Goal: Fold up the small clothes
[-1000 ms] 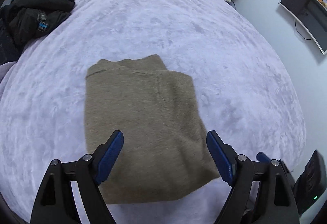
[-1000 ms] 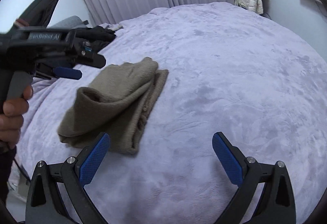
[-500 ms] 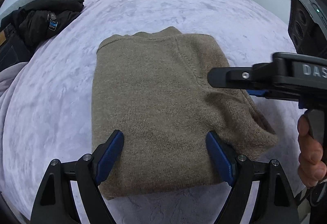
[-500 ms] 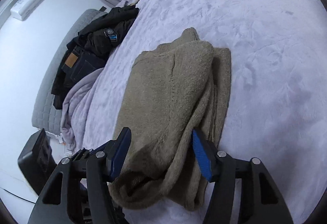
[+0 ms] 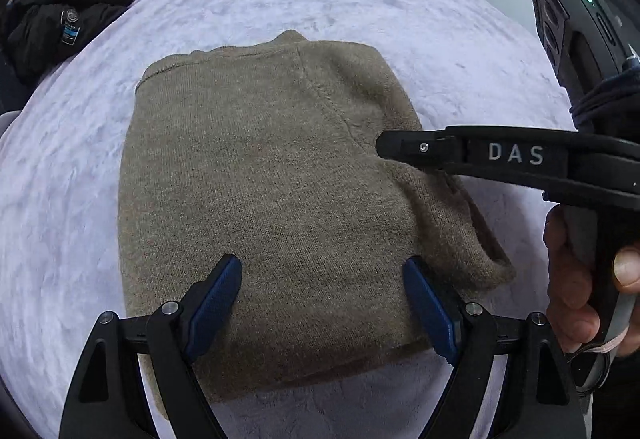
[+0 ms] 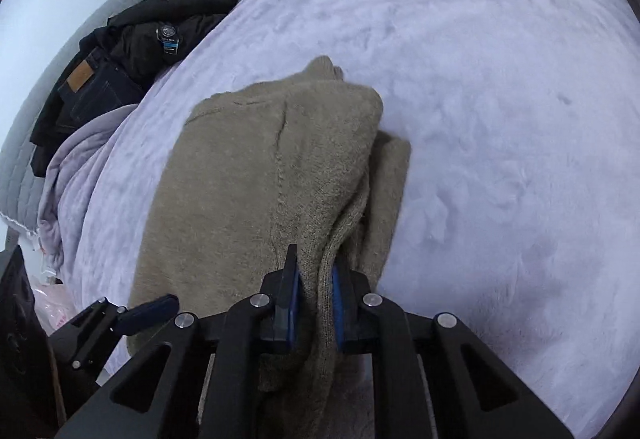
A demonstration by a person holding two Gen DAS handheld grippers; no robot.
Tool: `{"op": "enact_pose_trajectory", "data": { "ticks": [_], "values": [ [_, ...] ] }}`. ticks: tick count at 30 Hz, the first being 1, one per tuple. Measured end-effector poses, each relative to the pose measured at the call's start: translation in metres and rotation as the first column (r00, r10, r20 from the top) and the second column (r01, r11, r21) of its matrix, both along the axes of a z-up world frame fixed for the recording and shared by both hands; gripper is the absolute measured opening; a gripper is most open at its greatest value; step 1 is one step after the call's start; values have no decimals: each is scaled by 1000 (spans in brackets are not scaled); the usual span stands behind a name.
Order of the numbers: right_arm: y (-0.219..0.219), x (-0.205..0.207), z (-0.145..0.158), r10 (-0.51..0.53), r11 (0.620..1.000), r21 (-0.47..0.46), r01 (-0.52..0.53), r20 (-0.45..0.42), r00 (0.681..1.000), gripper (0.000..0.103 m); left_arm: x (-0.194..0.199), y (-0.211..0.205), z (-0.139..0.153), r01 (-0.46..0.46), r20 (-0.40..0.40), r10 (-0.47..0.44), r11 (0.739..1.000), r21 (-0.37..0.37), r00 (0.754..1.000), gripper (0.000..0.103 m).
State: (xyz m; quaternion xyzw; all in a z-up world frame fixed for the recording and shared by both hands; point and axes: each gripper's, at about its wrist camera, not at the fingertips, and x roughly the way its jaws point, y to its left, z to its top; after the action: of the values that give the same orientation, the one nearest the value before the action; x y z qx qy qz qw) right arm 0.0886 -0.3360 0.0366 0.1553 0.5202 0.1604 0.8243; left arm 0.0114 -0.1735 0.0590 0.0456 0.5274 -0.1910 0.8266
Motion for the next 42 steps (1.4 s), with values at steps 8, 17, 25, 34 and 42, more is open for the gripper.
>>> {"op": "enact_pose_trajectory", "data": {
  "ticks": [8,17,25,34,42],
  "values": [
    [-15,-90,53,-42,999,-23,49,222,974,41,-43,94,28,-39,77,49,992,-116,996,84],
    [41,-115,44,136,969,-238,-69,279,951,53,-56,94,-19,-69,84,66,997,32,994,84],
    [33,-120,50,88,985,-168,-45,256,963,9,-29,155,-26,-320,-74,312,926,-198,947,84],
    [23,-129,12,41,990,-137,-18,169,985,17,-51,158,-15,-242,-31,240,963,-121,970,84],
    [23,-130,82,74,994,-97,-41,369,926,46,-24,123,54,-83,90,110,961,-265,990,84]
  ]
}}
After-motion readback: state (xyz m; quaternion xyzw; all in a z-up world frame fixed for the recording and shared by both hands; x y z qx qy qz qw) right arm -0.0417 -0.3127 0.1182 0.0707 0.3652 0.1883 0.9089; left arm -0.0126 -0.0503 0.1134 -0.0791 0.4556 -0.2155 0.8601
